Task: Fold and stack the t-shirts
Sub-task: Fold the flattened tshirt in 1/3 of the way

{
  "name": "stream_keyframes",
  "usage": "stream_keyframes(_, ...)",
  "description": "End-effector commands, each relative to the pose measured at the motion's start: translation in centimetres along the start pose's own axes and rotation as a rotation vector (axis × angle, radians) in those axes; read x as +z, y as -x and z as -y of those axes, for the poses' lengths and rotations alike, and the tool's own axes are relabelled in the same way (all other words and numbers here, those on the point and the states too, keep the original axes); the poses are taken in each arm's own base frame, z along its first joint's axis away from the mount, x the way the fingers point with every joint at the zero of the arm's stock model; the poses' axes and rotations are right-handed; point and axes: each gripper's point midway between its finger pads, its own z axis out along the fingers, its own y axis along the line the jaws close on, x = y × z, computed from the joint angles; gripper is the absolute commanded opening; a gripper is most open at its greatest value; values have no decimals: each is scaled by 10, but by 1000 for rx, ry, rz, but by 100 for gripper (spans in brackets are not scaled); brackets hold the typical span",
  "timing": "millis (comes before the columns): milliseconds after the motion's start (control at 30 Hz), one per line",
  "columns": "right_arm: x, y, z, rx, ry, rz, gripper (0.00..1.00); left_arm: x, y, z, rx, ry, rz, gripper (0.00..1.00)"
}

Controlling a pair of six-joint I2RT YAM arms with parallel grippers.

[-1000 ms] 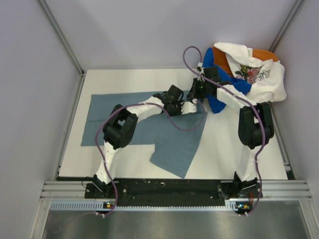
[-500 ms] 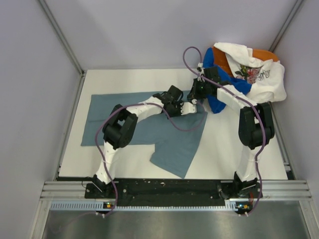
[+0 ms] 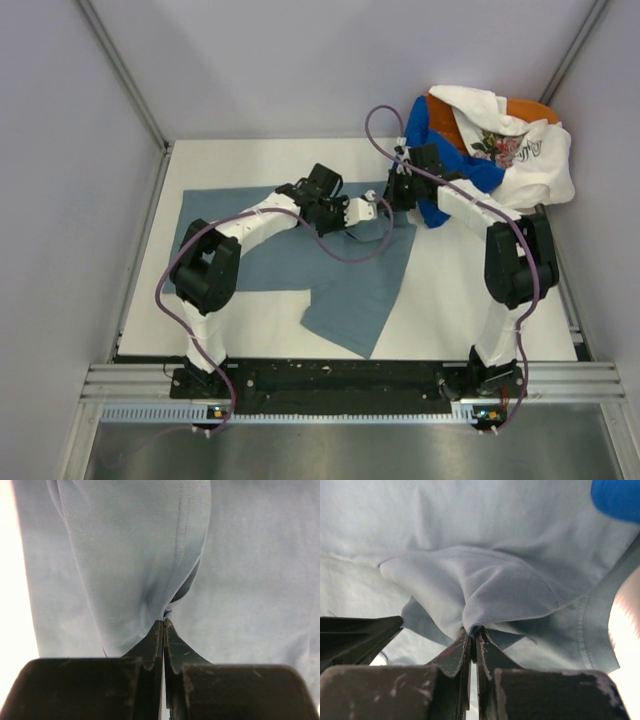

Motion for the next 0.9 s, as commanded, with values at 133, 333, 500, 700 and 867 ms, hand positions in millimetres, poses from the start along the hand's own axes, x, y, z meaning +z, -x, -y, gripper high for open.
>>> stream_keyframes(133,-13,-29,-1,-30,-36,-43,0,-19,-11,36,9,-178,54,0)
stream_keyframes(333,-13,-41,0,-26,-42,-69,12,-19,-19,46,17,-236,50,0)
stream_keyframes(500,-15,-43,16,-51,-119,-71,38,-18,-24,43,8,-241,31,0)
stream_keyframes(700,-36,-46,15,-135,-125,-56,39,-25,-28,31,-19,-216,51,0)
stream_keyframes(867,-38,-73,16,-158,-75,-113,30,-26,-31,26,-35,-200,52,0)
